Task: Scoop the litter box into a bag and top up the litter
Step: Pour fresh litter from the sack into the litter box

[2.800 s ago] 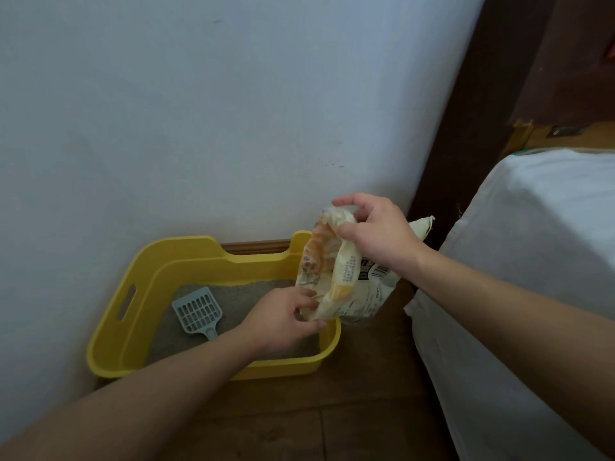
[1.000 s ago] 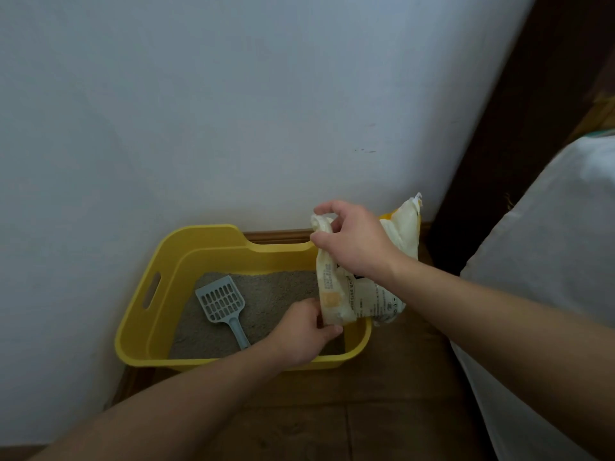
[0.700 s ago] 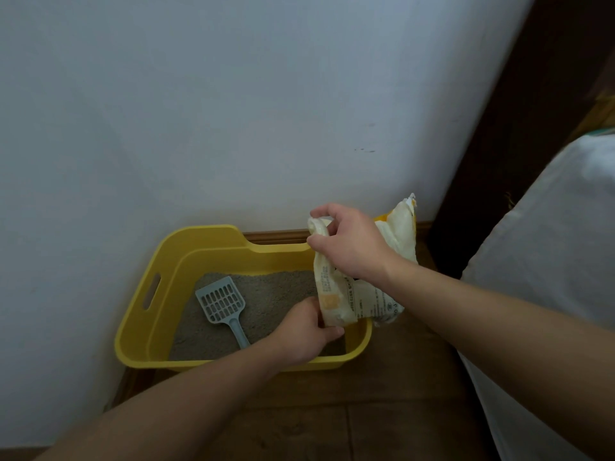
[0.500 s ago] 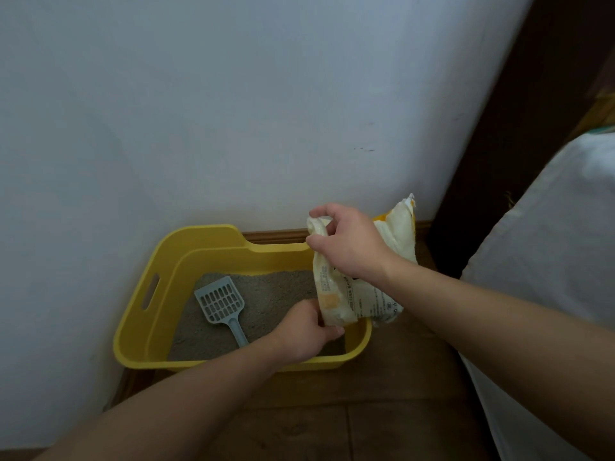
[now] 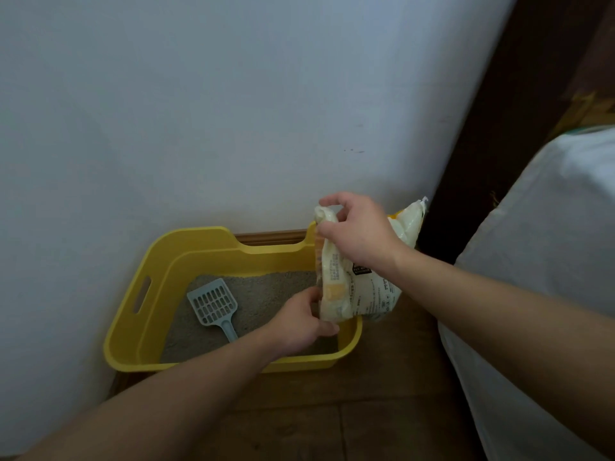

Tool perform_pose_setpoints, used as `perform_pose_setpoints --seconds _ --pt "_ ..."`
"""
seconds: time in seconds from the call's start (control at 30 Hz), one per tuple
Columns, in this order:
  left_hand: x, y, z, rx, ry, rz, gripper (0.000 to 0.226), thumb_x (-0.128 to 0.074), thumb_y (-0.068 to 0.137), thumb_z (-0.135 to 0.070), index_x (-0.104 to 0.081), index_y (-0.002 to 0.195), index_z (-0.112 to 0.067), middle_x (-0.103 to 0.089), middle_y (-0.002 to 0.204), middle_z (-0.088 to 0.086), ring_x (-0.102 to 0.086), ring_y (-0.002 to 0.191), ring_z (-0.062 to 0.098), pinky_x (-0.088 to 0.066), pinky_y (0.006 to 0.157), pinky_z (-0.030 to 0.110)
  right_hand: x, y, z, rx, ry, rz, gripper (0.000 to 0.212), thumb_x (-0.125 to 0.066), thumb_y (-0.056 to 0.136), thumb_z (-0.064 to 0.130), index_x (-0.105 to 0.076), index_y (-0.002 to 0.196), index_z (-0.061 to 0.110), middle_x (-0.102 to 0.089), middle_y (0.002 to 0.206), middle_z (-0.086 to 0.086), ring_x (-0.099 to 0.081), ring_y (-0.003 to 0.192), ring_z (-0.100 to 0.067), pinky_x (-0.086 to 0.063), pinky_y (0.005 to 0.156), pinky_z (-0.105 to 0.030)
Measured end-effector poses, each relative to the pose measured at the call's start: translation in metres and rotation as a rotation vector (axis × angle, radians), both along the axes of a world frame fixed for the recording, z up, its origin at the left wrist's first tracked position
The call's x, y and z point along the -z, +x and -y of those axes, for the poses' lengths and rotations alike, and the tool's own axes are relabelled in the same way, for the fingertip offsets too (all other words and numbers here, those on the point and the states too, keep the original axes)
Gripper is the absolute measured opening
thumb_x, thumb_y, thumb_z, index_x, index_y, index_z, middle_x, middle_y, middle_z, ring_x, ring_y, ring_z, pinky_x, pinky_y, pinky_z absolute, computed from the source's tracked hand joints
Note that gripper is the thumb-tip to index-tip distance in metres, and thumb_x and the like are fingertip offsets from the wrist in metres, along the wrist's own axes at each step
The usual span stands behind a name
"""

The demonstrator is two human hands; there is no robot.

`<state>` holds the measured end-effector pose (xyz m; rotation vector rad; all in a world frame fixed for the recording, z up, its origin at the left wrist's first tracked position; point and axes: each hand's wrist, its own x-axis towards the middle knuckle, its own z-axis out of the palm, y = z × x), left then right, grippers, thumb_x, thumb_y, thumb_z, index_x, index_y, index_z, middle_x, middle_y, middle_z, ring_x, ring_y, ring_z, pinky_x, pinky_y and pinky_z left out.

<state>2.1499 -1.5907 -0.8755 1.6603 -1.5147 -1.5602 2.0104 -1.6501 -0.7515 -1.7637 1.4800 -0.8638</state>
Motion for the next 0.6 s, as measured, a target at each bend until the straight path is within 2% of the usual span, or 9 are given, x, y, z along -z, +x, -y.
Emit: perform_pose_setpoints --seconds 0.1,0.17,0.23,0.37,0.5,0.6 --pt "-0.003 -0.002 0.001 -0.017 -0.012 -0.005 0.068 -0.080 0.073 -0.007 -0.048 0.128 -0.033 -0.062 0.128 -0.005 -0.059 0.118 0.017 -0.051 0.102 0.044 -0.004 -0.003 -0.001 0.019 -0.016 -0.005 0.041 -0.072 0.082 0.021 -0.064 0.122 0.027 -0.066 0.080 -0.001 -0.069 0.070 -0.020 -0.058 0.063 -0.034" --pt "-0.005 -0.002 0.000 -0.027 -0.043 0.012 0.069 -0.084 0.065 -0.017 -0.049 0.121 -0.037 -0.059 0.131 -0.004 -0.059 0.117 0.018 -0.053 0.098 0.046 -0.007 -0.006 -0.002 0.033 -0.021 -0.006 0.040 -0.072 0.082 0.021 -0.064 0.121 0.027 -0.065 0.076 0.002 -0.068 0.068 -0.016 -0.057 0.060 -0.030" --pt "-0.007 0.000 0.001 -0.047 -0.078 0.030 0.072 -0.086 0.056 -0.026 -0.050 0.117 -0.039 -0.049 0.135 -0.008 -0.058 0.115 0.020 -0.056 0.093 0.045 -0.010 -0.009 -0.003 0.045 -0.020 -0.003 0.040 -0.071 0.083 0.020 -0.064 0.121 0.026 -0.066 0.077 0.000 -0.068 0.068 -0.016 -0.058 0.061 -0.032" --pt "-0.013 -0.002 -0.001 -0.073 -0.117 0.014 0.067 -0.087 0.059 -0.016 -0.051 0.111 -0.038 -0.037 0.133 -0.012 -0.054 0.115 0.021 -0.059 0.088 0.043 -0.015 -0.013 -0.006 0.056 -0.033 -0.012 0.039 -0.069 0.084 0.020 -0.064 0.123 0.025 -0.069 0.081 -0.003 -0.069 0.070 -0.018 -0.060 0.067 -0.038" --pt "-0.019 -0.004 -0.002 -0.081 -0.133 -0.020 0.063 -0.088 0.057 -0.014 -0.054 0.102 -0.042 -0.037 0.133 -0.014 -0.052 0.118 0.021 -0.058 0.089 0.045 -0.019 -0.017 -0.007 0.072 -0.049 -0.011 0.035 -0.068 0.084 0.020 -0.065 0.119 0.024 -0.066 0.075 0.001 -0.066 0.066 -0.013 -0.056 0.063 -0.031" --pt "-0.021 -0.004 -0.001 -0.067 -0.128 -0.049 0.064 -0.088 0.054 -0.016 -0.059 0.107 -0.038 -0.050 0.131 -0.012 -0.055 0.118 0.020 -0.057 0.091 0.047 -0.022 -0.020 -0.008 0.097 -0.060 -0.001 0.032 -0.068 0.085 0.020 -0.067 0.117 0.022 -0.061 0.068 0.004 -0.060 0.059 -0.010 -0.048 0.057 -0.024"
